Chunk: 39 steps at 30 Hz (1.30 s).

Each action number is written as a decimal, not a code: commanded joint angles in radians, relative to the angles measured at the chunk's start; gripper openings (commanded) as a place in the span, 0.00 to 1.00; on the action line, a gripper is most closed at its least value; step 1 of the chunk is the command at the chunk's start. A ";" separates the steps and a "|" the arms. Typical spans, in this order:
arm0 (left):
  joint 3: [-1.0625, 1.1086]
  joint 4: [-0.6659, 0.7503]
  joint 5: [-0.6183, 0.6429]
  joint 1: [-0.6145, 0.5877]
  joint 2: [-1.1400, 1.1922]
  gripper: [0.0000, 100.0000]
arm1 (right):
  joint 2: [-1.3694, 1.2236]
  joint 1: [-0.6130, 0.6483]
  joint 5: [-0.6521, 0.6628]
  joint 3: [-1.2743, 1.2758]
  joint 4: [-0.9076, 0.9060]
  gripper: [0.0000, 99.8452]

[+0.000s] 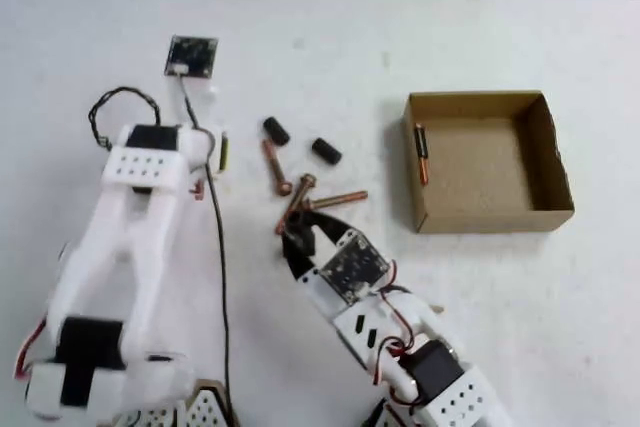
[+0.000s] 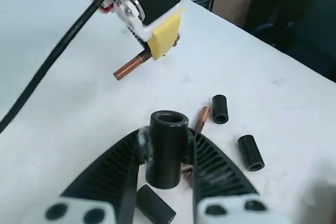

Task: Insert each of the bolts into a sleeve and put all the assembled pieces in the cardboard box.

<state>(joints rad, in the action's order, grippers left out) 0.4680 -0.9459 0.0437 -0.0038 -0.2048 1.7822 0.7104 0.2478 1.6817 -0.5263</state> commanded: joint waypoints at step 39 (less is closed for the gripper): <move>0.474 0.565 0.069 0.432 -0.998 0.02 | 0.007 -0.054 -0.193 0.008 0.254 0.02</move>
<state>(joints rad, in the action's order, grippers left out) 0.9314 -0.4196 0.1250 0.3905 -1.1500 1.7822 0.6414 0.0376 1.6817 -0.2808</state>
